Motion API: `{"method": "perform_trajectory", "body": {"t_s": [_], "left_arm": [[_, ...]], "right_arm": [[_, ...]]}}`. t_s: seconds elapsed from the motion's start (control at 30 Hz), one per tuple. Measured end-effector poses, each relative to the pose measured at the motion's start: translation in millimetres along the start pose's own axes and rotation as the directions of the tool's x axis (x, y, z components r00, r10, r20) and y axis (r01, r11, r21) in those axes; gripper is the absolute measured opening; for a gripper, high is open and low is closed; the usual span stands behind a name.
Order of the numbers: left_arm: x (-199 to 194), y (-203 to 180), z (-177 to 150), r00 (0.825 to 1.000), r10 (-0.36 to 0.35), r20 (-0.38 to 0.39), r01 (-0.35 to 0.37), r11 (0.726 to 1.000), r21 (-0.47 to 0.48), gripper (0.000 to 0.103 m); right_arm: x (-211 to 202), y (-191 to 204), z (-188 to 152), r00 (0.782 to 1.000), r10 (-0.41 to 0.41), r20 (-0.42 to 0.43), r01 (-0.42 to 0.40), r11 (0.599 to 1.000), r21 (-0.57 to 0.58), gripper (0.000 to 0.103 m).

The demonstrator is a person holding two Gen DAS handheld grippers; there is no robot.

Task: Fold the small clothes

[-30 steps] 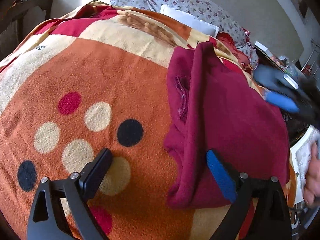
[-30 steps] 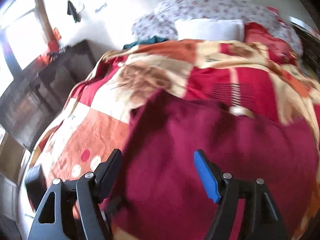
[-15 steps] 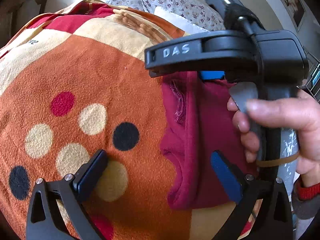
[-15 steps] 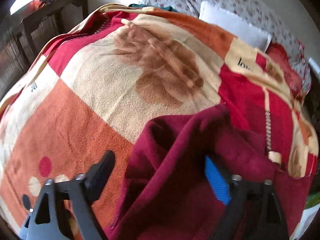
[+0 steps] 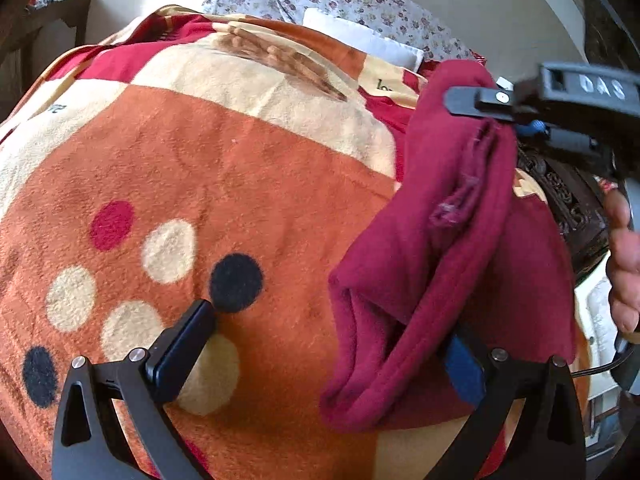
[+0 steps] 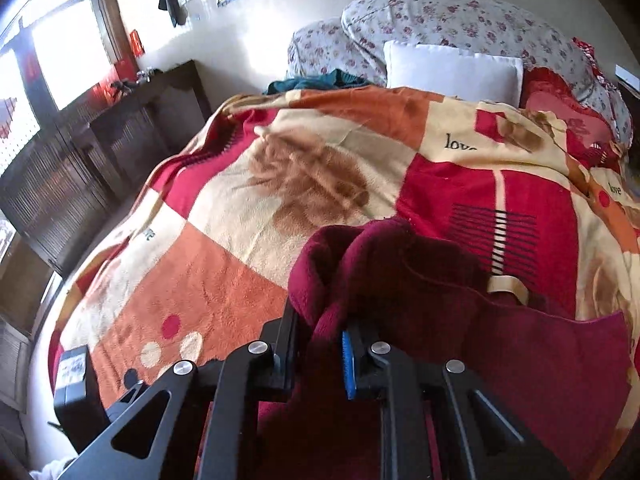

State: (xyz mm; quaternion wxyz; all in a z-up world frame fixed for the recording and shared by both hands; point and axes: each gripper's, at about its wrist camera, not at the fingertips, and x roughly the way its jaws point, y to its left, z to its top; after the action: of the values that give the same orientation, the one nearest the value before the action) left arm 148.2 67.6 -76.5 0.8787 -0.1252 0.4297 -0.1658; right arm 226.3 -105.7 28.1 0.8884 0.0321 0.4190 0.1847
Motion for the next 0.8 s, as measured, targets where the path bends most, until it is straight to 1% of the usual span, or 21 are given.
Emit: {"method": "perform_trajectory", "body": {"t_s": [0.03,0.07,0.1,0.13,0.17,0.2,0.23,0.27,0.47,0.53,0.63,0.73,0.8], "left_arm": [[-0.4,-1.4,1.9,1.0,-0.017,0.0,0.017,1.0,0.01,0.084],[-1.9,-5.4,1.6,0.999,-0.05,-0.009,0.05,0.999,0.02,0.06],[-2.6,-9.0,0.9,0.996,-0.082,-0.025,0.083,0.996,0.021,0.048],[-5.4,-15.2,-0.3,0.992,-0.12,-0.047,0.121,0.992,0.02,0.029],[-6.3,-19.5,3.0,0.992,-0.118,-0.047,0.12,0.992,0.034,0.025],[-12.1,-28.3,2.6,0.995,-0.094,-0.032,0.096,0.993,0.066,0.024],[-19.1,-38.4,1.6,0.997,-0.071,-0.011,0.071,0.992,0.105,0.021],[-27.4,-50.1,0.7,0.998,-0.068,0.005,0.066,0.988,0.142,0.019],[-67.3,-113.8,4.6,0.989,-0.139,0.053,0.119,0.953,0.279,0.017],[-72.1,-135.8,6.6,0.985,-0.167,0.046,0.144,0.938,0.316,0.017],[-70.9,-171.8,7.6,0.977,-0.213,0.011,0.194,0.909,0.369,0.017],[-61.2,-212.0,-2.3,0.974,-0.226,-0.017,0.212,0.877,0.432,0.017],[-53.2,-232.1,-10.4,0.972,-0.232,-0.038,0.223,0.859,0.46,0.017]], "right_arm": [[-2.6,-2.4,-1.3,1.0,0.007,0.0,-0.007,1.0,0.0,0.018],[-6.1,-4.4,-3.2,1.0,0.011,-0.001,-0.011,1.0,-0.003,0.018],[-10.4,-6.4,-5.1,1.0,0.007,0.004,-0.007,1.0,-0.008,0.018],[-14.6,-8.2,-6.4,1.0,0.003,0.011,-0.003,1.0,-0.012,0.018],[-19.7,-11.1,-7.0,1.0,0.002,0.019,-0.001,1.0,-0.013,0.018],[-25.8,-15.2,-7.1,1.0,0.001,0.028,0.0,1.0,-0.011,0.018],[-32.6,-19.4,-7.1,0.999,-0.001,0.038,0.001,1.0,-0.007,0.017],[-41.4,-25.0,-6.6,0.999,-0.004,0.048,0.004,1.0,-0.006,0.017],[-92.0,-58.9,-6.5,0.993,-0.048,0.107,0.049,0.999,-0.004,0.017],[-105.9,-74.7,-9.9,0.99,-0.07,0.121,0.069,0.998,0.009,0.017],[-121.3,-101.5,-17.3,0.987,-0.097,0.13,0.093,0.995,0.038,0.017],[-130.6,-131.2,-29.2,0.983,-0.126,0.134,0.117,0.99,0.073,0.017],[-131.1,-148.7,-38.0,0.98,-0.149,0.128,0.139,0.987,0.085,0.017]]}}
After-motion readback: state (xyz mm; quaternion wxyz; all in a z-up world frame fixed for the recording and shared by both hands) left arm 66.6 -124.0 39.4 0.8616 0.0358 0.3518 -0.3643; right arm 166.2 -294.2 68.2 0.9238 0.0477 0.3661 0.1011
